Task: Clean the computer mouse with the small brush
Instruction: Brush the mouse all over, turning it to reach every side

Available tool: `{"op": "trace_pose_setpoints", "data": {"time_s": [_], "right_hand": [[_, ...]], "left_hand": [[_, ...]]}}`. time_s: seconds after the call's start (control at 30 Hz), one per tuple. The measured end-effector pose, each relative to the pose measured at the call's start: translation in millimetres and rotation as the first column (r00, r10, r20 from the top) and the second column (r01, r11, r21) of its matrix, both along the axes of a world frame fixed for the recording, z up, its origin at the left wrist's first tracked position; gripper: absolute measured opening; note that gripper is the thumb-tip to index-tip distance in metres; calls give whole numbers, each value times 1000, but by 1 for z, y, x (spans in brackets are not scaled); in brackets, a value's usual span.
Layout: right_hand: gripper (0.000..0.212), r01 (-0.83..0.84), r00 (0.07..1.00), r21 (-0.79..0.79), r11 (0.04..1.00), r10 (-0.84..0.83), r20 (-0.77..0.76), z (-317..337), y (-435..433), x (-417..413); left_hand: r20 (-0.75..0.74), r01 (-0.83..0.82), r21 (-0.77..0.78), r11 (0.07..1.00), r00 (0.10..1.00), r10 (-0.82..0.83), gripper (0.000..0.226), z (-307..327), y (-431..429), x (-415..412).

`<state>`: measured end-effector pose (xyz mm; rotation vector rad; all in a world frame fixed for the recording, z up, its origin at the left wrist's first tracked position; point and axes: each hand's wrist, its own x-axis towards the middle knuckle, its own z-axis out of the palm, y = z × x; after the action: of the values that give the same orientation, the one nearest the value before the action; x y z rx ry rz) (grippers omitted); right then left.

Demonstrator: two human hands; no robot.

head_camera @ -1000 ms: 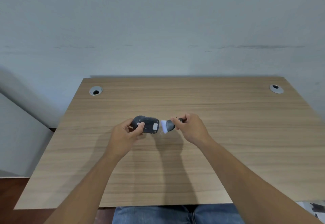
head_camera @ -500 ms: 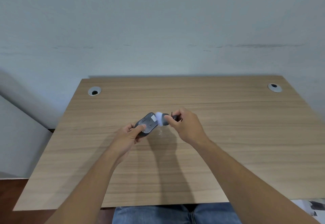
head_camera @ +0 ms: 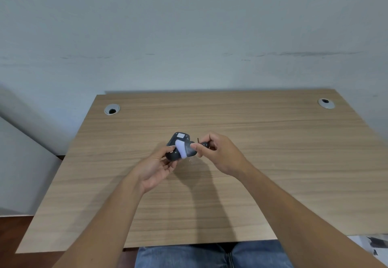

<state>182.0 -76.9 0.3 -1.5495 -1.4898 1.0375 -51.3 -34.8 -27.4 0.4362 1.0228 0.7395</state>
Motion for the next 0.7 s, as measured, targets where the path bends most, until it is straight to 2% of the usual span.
{"op": "trace_pose_setpoints", "data": {"time_s": [0.13, 0.2, 0.27, 0.37, 0.47, 0.57, 0.63, 0.7], "right_hand": [[25, 230, 962, 15, 973, -229, 147, -7, 6, 9], [26, 309, 942, 13, 951, -308, 137, -7, 8, 11], [27, 307, 948, 5, 952, -307, 89, -3, 8, 11], [31, 263, 965, -14, 965, -263, 15, 5, 8, 5], [34, 234, 971, -37, 972, -236, -42, 10, 11, -1], [34, 212, 977, -31, 977, -213, -34, 10, 12, -5], [32, 208, 977, -30, 978, -210, -39, 9, 12, -6], [31, 201, 979, -26, 979, -201, -23, 8, 12, -5]], "left_hand": [[3, 23, -16, 1000, 1000, -23, 38, 3, -1, -5], [-11, 50, 22, 999, 999, -50, 38, 4, -4, -6], [-68, 87, 110, 990, 994, -80, 42, 2, -6, -6], [-108, 83, 189, 979, 992, -64, 32, 5, -10, -3], [-22, 28, 205, 978, 999, -24, 35, 8, -13, 1], [109, -23, 186, 982, 994, 3, 34, 9, -16, 3], [144, -45, 171, 984, 989, 20, 30, 10, -15, 2], [143, -65, 139, 988, 989, 45, 42, 9, -12, 1]]}}
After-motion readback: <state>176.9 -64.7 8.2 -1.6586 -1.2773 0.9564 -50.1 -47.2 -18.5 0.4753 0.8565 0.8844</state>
